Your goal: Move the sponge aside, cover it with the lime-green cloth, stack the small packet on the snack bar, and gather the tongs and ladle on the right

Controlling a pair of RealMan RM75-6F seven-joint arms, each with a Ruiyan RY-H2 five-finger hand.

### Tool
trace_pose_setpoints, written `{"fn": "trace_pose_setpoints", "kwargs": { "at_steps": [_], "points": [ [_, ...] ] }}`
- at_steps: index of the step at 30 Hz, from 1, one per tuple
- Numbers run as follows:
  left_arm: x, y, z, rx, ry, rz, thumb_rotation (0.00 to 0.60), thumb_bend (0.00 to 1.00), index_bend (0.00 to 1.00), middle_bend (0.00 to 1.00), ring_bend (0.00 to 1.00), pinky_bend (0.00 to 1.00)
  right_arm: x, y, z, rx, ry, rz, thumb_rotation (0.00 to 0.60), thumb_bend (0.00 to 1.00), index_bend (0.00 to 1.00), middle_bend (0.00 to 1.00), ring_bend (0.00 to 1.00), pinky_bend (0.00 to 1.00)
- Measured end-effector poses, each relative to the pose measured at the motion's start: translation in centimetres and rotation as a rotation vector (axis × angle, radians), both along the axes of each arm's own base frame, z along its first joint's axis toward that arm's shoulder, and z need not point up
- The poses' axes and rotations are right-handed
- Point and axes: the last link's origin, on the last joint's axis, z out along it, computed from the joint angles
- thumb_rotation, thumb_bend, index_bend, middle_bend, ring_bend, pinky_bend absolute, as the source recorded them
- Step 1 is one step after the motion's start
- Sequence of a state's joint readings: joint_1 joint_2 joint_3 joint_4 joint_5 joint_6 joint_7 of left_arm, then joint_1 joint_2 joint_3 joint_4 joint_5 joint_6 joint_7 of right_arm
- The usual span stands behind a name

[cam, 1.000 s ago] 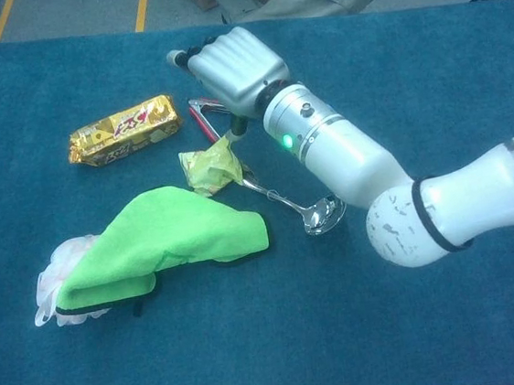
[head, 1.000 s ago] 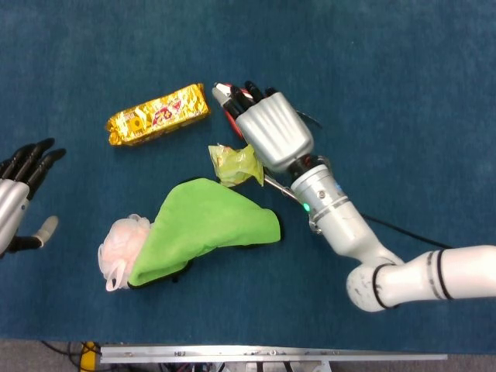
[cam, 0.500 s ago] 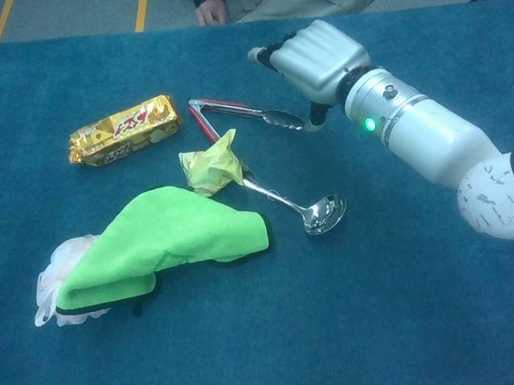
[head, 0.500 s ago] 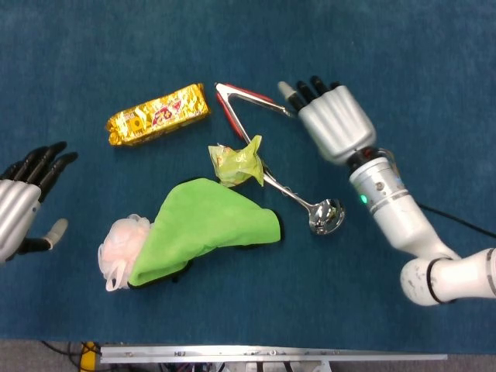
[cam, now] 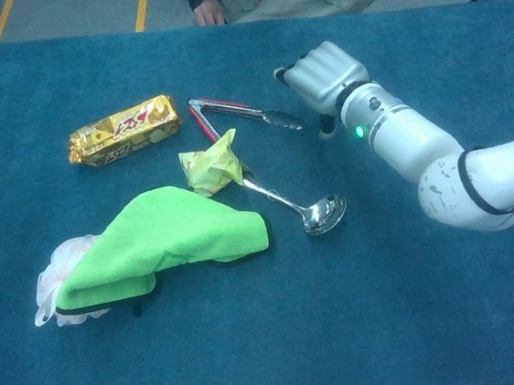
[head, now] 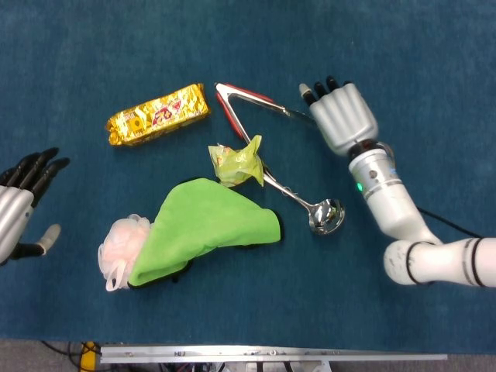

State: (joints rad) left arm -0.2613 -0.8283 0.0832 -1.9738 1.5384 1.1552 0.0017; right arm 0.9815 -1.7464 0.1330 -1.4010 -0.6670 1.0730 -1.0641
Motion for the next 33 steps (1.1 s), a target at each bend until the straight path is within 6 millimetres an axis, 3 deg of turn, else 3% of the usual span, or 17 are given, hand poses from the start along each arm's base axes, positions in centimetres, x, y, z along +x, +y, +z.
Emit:
{"fn": "trace_pose_setpoints", "kwargs": {
  "at_steps": [4,18,33],
  "points": [
    [-0.1,-0.1,0.2,0.003,0.0,0.006,0.6,0.38,0.0,0.0,0.0,0.16,0.6,-0.3,-1.1,0.003,-0.008,0.003,0.6,0.26,0.29,0.4,0.32,0.55],
    [-0.2,-0.2,0.2,-0.007,-0.001,0.007,0.6,0.37,0.0,0.0,0.0,0.16,1.7,-0.8,-2.8,-0.003,-0.025,-0.007,0.6,0.28,0.3,0.41,0.32,0.55],
    [-0.3,-0.3,0.2,-0.011,0.003,0.014,0.6,0.37,0.0,0.0,0.0,0.16,1.1,-1.7,-3.6,-0.035,0.008,-0.031,0.6,0.32,0.32,0.41,0.33,0.55]
  ]
}}
